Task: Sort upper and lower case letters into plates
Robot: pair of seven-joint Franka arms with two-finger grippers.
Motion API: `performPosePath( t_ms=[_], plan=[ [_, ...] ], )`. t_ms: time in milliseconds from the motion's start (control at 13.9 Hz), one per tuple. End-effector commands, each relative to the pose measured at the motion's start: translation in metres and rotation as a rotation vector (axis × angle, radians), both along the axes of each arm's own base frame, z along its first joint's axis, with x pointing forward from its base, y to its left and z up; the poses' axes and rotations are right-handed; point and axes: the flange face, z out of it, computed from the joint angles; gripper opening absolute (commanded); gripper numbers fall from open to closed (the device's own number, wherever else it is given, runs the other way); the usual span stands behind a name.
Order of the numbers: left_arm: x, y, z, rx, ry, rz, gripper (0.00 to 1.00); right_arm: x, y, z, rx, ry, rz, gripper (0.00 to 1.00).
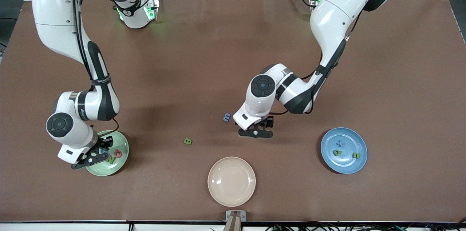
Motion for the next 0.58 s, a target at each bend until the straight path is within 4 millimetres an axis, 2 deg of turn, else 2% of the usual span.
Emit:
performPosePath(
  t_ms=[0, 144, 216, 361, 505],
  plan=[
    [-0.009, -0.018, -0.010, -0.019, -0.038, -0.044, 0.97, 0.003, 0.016, 0.011, 0.017, -0.017, -0.003, 0.85],
    [-0.018, -0.032, -0.016, -0.029, -0.051, -0.067, 0.95, 0.003, 0.039, 0.015, 0.054, -0.041, -0.086, 0.92],
    [-0.021, -0.035, -0.019, -0.016, -0.057, -0.075, 0.94, 0.002, 0.064, 0.017, 0.079, -0.053, -0.140, 0.92],
    [-0.036, -0.051, -0.022, -0.003, -0.063, -0.093, 0.90, -0.002, 0.093, 0.016, 0.115, -0.064, -0.267, 0.92],
    [-0.039, -0.052, -0.030, 0.003, -0.056, -0.082, 0.88, -0.009, 0.130, 0.015, 0.170, -0.058, -0.380, 0.92]
  ],
)
